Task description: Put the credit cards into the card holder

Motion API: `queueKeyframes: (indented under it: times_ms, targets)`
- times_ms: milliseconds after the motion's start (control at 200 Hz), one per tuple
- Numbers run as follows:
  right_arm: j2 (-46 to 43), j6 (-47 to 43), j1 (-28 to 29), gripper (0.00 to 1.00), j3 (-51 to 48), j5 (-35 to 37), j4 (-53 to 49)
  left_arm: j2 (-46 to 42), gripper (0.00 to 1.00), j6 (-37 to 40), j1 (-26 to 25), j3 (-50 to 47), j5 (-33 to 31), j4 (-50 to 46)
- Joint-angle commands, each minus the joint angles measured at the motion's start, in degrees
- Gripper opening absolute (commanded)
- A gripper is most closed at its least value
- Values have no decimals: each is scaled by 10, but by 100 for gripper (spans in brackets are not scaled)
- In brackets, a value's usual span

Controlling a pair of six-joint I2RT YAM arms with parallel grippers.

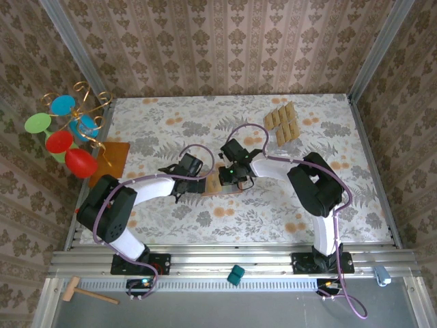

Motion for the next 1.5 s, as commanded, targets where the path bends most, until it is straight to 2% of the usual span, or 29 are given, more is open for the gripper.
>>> queueKeyframes:
  times_ms: [0, 240, 410, 605, 1495]
  targets:
    - [19, 1, 12, 0, 16, -2, -21, 34, 100, 9, 3, -13, 16, 7]
    - [13, -10, 15, 1, 21, 7, -39, 33, 100, 8, 3, -11, 18, 6]
    - [-17, -23, 5, 4, 20, 37, -63, 16, 100, 11, 7, -8, 11, -6]
    - [-50, -20, -5, 6, 2, 39, -62, -13, 100, 15, 18, -11, 7, -21]
    - [5, -4, 14, 4, 6, 10, -40, -11, 100, 14, 30, -36, 8, -16]
